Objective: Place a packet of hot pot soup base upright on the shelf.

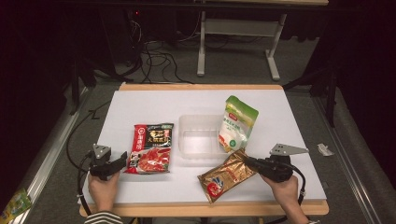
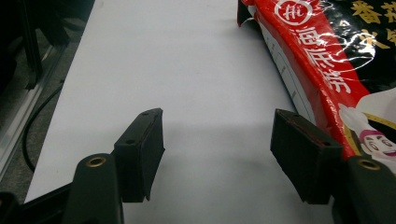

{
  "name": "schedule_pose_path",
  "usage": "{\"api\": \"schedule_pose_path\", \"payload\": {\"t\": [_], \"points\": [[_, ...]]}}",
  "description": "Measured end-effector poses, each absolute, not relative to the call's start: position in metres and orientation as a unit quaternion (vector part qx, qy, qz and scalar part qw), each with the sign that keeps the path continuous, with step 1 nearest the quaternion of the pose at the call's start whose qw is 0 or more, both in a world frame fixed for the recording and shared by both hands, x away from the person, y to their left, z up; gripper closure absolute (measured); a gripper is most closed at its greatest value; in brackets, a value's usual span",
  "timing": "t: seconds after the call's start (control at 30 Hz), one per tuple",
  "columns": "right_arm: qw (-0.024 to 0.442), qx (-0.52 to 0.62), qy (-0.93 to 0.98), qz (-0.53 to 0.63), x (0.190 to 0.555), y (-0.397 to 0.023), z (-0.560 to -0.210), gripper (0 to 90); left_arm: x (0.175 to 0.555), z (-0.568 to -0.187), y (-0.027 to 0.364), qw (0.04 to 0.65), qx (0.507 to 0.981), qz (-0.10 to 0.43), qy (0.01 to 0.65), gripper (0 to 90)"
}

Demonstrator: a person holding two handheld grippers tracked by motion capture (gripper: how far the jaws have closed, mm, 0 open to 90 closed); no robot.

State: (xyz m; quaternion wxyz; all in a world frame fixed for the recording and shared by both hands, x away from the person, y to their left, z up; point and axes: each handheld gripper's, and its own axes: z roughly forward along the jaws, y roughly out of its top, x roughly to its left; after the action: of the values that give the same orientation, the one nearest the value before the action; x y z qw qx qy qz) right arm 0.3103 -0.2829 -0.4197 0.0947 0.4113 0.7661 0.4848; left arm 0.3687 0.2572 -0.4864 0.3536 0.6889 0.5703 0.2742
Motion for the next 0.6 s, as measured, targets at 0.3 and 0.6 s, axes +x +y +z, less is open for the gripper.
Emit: {"api": "schedule_pose_path", "payload": {"t": [0.3, 0.6], "points": [[0.092, 0.399, 0.765, 0.498, 0.31, -0.288, -0.399, 90.0, 0.369, -0.487, 0.258, 0.353, 0.689, 0.271, 0.572, 35.3], [0.085, 0.384, 0.762, 0.515, 0.311, -0.293, -0.373, 90.0, 0.37, -0.487, 0.258, 0.35, 0.688, 0.271, 0.575, 35.4]]}}
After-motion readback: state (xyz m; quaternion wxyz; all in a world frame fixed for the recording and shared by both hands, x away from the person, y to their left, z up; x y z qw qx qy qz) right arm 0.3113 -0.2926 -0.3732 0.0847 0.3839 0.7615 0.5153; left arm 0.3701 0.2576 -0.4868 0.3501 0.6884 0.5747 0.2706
